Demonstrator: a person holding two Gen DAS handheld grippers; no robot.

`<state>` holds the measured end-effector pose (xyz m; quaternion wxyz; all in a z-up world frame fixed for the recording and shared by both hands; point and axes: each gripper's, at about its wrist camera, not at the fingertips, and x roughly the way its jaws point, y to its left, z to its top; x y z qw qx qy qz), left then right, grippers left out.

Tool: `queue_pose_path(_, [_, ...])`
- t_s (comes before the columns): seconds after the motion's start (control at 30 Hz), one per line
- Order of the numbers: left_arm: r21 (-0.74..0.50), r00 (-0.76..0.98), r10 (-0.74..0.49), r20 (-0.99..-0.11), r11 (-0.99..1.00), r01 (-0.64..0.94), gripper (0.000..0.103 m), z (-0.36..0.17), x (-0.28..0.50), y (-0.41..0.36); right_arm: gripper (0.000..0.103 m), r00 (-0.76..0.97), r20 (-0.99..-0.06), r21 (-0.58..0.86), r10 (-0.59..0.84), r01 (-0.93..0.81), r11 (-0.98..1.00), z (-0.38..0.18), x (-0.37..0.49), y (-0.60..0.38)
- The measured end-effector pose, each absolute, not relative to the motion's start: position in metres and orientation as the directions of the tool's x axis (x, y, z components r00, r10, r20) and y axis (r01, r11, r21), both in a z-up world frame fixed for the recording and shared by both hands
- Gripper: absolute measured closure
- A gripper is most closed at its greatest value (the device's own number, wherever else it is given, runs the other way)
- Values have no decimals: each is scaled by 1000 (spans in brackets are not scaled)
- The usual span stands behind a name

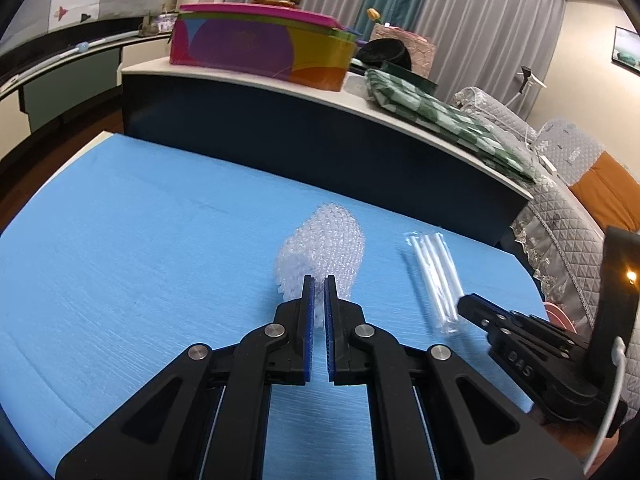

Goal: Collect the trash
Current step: 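Grasp the clear bubble-wrap piece with the left tool while the right tool grasps the clear straws, then carry the bubble wrap and straws over the pink bin and open both tools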

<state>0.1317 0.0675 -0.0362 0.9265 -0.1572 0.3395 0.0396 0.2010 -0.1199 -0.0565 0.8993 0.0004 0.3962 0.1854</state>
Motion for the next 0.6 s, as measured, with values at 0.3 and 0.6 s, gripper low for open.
queue_pose_path(0.3, [-240,785,-57,-617,964,-118,98,-19,119,38,98,669,-675,129,311,-308,942,-26,165,-169])
queue_pose_path(0.6, [-202,797,-95,-597,979,-35,98,-4,107,1,98,743,-610,146,276,-237,960,17,138,-232])
